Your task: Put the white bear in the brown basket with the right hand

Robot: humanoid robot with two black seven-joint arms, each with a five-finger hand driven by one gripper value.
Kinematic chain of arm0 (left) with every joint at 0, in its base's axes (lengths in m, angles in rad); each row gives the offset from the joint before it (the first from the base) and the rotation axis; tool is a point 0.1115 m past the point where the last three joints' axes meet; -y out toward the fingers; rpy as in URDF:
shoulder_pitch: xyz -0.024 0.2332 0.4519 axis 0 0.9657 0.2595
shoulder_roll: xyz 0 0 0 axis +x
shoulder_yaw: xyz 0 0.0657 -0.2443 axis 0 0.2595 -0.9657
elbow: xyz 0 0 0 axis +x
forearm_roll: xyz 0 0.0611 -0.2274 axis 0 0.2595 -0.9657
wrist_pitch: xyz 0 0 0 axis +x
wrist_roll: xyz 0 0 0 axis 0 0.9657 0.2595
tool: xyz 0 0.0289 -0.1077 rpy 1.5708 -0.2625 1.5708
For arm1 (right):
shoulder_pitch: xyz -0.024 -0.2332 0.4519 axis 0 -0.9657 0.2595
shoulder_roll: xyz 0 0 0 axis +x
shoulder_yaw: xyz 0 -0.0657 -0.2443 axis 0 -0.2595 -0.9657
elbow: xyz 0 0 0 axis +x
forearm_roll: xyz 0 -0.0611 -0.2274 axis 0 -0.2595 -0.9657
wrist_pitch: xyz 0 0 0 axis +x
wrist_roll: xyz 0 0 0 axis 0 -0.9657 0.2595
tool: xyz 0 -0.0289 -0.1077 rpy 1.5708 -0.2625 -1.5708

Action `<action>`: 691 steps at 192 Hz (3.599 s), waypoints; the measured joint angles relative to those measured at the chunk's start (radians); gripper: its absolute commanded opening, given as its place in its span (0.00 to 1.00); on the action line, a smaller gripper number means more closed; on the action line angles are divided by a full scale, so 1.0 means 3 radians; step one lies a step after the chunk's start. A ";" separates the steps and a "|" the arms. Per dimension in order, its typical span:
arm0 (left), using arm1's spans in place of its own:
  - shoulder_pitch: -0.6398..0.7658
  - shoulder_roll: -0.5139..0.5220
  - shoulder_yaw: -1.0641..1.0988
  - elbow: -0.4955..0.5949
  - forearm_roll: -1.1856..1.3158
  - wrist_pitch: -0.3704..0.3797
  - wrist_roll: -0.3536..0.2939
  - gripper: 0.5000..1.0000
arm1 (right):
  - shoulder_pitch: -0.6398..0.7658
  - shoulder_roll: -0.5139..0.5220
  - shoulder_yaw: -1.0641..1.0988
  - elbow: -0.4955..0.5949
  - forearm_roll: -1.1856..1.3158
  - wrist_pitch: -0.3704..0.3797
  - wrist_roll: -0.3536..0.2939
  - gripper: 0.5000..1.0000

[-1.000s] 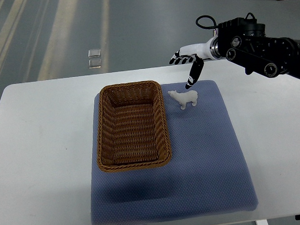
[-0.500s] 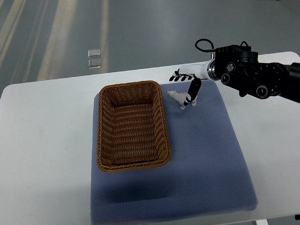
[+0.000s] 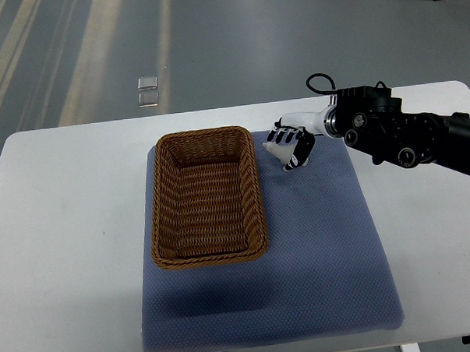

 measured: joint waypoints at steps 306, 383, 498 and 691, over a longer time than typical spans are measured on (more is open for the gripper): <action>0.0000 0.0000 0.0003 0.0003 0.0000 -0.0010 0.0000 1.00 | 0.1136 -0.0030 -0.0023 0.0926 0.0369 0.0175 -0.0004 0.00; 0.0000 0.0000 0.0000 0.0003 0.0000 0.0005 0.0000 1.00 | 0.0471 0.0657 -0.0089 0.0445 0.0268 -0.0152 0.0000 0.00; 0.0000 0.0000 0.0007 -0.0004 0.0000 0.0004 0.0000 1.00 | 0.0134 0.0661 -0.0145 0.0348 0.0258 -0.0284 0.0015 0.54; 0.0000 0.0000 0.0000 -0.0009 0.0000 0.0010 0.0000 1.00 | -0.0635 0.0221 0.2950 0.0339 0.0479 -0.0359 0.0170 0.80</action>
